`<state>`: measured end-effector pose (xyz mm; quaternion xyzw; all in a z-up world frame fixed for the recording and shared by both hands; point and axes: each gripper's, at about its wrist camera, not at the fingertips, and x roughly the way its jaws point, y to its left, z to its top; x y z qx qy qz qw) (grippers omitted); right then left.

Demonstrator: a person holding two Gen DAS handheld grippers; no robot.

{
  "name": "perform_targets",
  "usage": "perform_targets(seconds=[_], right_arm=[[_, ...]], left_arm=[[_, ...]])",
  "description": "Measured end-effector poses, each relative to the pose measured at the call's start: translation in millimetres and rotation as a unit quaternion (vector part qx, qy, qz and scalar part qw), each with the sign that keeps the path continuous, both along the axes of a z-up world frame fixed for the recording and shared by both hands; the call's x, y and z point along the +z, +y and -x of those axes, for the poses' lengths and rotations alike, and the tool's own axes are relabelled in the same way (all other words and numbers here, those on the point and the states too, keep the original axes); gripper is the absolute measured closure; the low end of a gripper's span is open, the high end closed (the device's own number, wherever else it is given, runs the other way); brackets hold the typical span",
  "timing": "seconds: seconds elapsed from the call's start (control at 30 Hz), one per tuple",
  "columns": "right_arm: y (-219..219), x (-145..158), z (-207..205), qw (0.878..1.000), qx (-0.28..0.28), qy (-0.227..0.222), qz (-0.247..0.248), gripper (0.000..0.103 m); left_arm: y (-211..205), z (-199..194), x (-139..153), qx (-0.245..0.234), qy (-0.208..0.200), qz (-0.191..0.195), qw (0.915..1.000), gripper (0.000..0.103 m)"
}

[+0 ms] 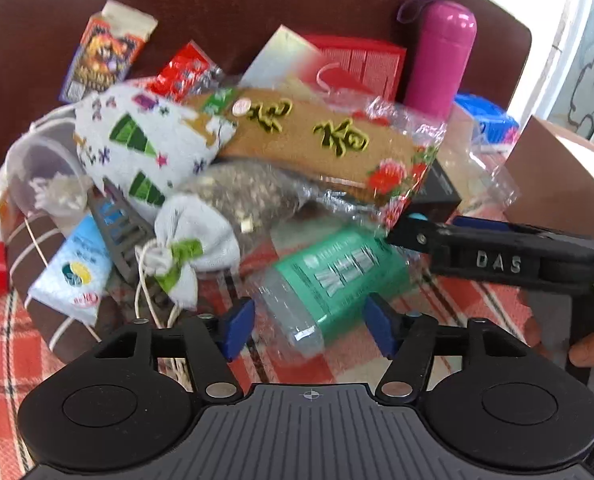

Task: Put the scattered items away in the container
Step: 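Grasp the green-label water bottle with the left tool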

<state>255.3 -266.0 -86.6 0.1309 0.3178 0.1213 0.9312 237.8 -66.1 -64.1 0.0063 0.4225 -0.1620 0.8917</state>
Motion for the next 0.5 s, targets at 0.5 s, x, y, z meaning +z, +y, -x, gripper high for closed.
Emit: perform_targets(seconds=[0.5], right_arm=[[20, 7, 38, 0.994, 0.110, -0.001, -0.009, 0.020]], left_arm=[[30, 43, -4, 0.023, 0.014, 0.001, 0.9996, 0.059]])
